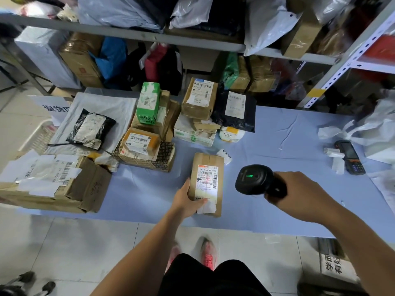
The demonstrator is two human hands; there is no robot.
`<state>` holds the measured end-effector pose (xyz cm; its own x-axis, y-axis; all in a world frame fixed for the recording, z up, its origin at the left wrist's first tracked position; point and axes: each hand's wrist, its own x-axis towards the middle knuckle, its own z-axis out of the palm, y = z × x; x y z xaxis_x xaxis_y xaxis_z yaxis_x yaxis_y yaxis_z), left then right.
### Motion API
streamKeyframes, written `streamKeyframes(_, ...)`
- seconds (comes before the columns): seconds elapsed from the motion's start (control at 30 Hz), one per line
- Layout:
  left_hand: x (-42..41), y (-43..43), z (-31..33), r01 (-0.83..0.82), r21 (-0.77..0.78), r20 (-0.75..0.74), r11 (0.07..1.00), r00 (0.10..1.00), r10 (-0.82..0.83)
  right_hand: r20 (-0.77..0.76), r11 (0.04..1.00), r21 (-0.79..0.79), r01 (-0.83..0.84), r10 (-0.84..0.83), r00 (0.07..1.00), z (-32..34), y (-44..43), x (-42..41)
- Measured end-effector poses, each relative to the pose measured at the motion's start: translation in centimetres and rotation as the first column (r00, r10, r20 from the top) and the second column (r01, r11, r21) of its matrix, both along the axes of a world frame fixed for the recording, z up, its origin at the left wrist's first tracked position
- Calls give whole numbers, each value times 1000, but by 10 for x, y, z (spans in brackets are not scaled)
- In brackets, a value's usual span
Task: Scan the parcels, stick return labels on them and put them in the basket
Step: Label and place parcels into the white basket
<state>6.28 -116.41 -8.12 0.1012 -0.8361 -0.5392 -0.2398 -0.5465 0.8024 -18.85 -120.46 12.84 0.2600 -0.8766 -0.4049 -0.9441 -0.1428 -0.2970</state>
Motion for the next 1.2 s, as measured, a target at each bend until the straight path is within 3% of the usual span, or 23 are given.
streamKeyframes(0.4,-1,-1,2,3,1,-2,1000,1000,-3,-43,994,-71,-80,77,996,11,-7,-10)
streamKeyframes(0.77,-2,-2,2,6,18,8,1000,1000,-6,-13,997,-68,-32,31,999,8,-9,-23)
streamKeyframes(0.87,-1,-2,3,15,19,24,1000,1000,-16,75,995,-26,100,-97,992,-19,-11,-29)
streamKeyframes(1.0,-2,-4,6,-7,42,54,999,999,5,222,950,162,265,-297,929,-84,-17,-29)
streamKeyframes(1.1,-2,-6,10,-11,65,97,998,995,4,188,948,106,298,-314,931,-139,-23,-28)
streamKeyframes(1.2,-4,-6,13,-11,62,134,998,991,2,41,944,32,330,-331,943,-183,-32,-29)
